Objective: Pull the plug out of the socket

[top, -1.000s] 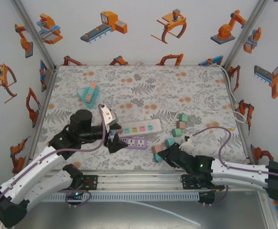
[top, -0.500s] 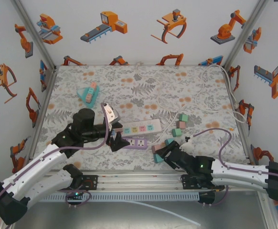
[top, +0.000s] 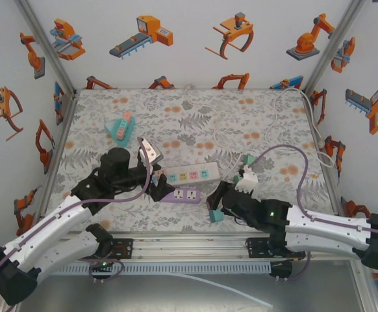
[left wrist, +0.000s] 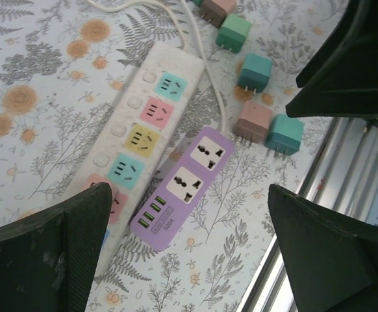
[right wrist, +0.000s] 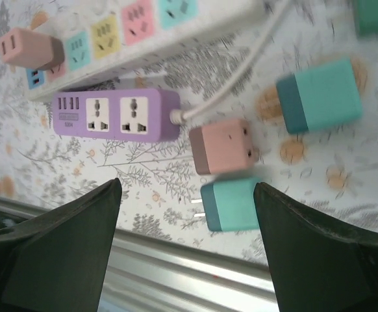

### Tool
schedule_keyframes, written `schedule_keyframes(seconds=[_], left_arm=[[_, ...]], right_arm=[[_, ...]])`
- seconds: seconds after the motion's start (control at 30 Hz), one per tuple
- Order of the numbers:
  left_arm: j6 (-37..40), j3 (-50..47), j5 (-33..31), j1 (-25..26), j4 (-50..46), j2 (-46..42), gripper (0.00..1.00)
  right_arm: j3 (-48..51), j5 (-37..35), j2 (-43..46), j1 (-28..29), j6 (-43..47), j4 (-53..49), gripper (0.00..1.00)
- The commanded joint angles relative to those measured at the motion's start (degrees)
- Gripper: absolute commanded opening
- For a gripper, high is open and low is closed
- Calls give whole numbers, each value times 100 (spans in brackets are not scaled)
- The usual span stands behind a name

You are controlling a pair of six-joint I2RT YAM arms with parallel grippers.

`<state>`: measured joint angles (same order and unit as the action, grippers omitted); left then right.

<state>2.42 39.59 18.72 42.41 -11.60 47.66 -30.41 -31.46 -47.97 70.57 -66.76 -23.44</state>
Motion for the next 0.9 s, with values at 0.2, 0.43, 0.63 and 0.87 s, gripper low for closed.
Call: schedule_keyframes(seconds=[0.2,0.43,0.63,0.87], left_arm=[[-495,14,-1377,23,-151,-301,97],[-1262,211,-2311,-116,-513,-52,99],[-2301,267,-2488,-790,-926,58,97],[-3172,136,-1899,-1913,-1282,351,93]], right_arm=[[-339,463,-735,-36,6193,2354,73],[-355,3672,-974,-1251,8540,3204,73],[-964,5111,-1586,-1990,9733,2593,73],[-2209,6168,-3140,-2183,10484,1963,71]])
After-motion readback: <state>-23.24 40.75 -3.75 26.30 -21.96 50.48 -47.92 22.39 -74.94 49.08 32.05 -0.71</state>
